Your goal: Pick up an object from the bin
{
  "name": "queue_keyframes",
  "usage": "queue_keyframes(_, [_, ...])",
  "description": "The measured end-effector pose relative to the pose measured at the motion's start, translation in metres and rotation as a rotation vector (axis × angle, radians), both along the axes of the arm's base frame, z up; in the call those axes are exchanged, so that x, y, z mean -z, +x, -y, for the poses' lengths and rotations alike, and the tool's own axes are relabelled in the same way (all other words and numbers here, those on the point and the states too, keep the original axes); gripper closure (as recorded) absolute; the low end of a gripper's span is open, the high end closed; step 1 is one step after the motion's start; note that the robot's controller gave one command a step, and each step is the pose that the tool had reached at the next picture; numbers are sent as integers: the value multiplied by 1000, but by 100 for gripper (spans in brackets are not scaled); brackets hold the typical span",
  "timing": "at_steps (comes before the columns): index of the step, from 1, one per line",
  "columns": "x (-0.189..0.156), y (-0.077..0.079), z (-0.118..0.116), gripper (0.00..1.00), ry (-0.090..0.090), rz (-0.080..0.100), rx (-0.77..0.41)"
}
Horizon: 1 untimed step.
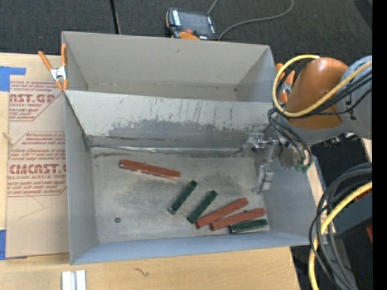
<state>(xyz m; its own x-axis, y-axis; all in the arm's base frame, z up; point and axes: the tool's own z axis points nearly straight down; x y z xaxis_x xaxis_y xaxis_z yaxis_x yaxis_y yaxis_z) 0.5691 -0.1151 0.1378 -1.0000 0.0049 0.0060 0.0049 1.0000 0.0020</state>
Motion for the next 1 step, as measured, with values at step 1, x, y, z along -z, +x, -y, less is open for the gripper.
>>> queue_keyframes(1, [55, -74, -38, 0, 3, 0, -342])
